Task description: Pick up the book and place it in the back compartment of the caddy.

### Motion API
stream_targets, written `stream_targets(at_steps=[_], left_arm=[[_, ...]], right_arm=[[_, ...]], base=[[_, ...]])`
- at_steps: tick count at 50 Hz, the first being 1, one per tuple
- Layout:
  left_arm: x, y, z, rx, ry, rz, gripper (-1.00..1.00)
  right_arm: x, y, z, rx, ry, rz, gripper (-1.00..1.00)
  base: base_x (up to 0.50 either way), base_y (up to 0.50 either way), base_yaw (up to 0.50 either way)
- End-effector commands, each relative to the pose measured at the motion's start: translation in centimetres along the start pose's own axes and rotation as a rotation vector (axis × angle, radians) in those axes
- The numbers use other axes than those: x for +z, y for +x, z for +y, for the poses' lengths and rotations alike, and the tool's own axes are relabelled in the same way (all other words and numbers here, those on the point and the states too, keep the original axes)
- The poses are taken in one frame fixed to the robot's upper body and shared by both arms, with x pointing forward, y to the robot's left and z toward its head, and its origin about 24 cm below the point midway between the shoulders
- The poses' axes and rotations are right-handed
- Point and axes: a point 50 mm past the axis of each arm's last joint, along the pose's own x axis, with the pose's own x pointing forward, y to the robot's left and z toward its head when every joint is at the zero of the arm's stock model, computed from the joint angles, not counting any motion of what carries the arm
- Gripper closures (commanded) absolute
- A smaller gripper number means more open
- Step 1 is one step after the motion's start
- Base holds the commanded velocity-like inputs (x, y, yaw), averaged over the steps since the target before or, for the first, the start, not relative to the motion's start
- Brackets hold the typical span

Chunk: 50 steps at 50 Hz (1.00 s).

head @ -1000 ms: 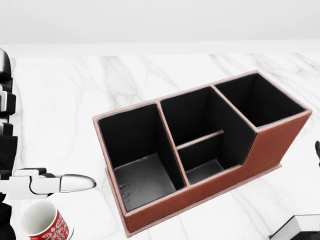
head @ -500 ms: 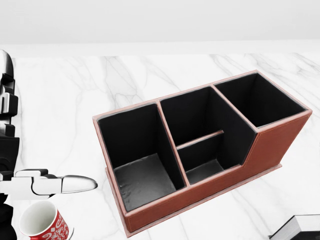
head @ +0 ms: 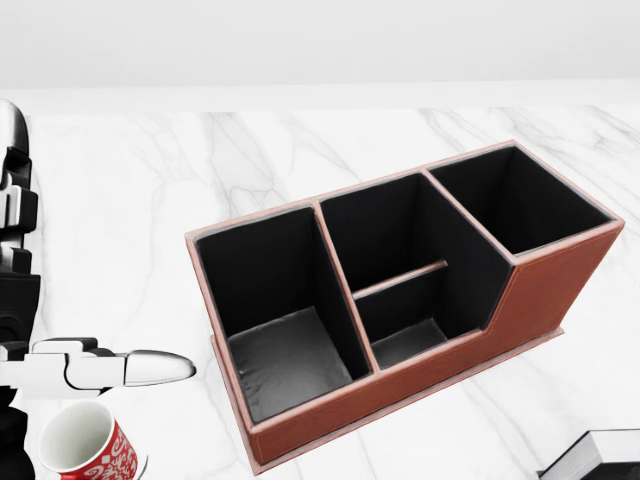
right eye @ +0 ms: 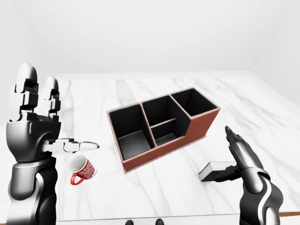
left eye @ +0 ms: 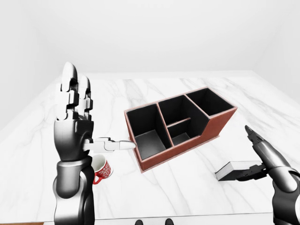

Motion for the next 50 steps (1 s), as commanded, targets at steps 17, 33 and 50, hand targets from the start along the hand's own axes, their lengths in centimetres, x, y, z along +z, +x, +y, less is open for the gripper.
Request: stream_targets(at_steps=[17, 33, 50], left_arm=[[-0.2, -0.1, 0.0, -0.002, 0.001, 0.009, -1.00], [-0.4, -0.2, -0.2, -0.005, 0.001, 0.021, -1.00], [-0.4, -0.1, -0.2, -0.006, 0.003, 0.020, -1.00]], right_arm=[[-1.1, 0.9, 0.5, 0.009, 0.021, 0.035, -1.00], [-1.9, 1.4, 0.9, 0.021, 0.025, 0.062, -1.00], [-2.7, 1.8, 1.6, 0.037, 0.034, 0.092, -1.00]], base=[[0.00, 0.00, 0.00], [0.00, 0.00, 0.00], [0.00, 0.00, 0.00]])
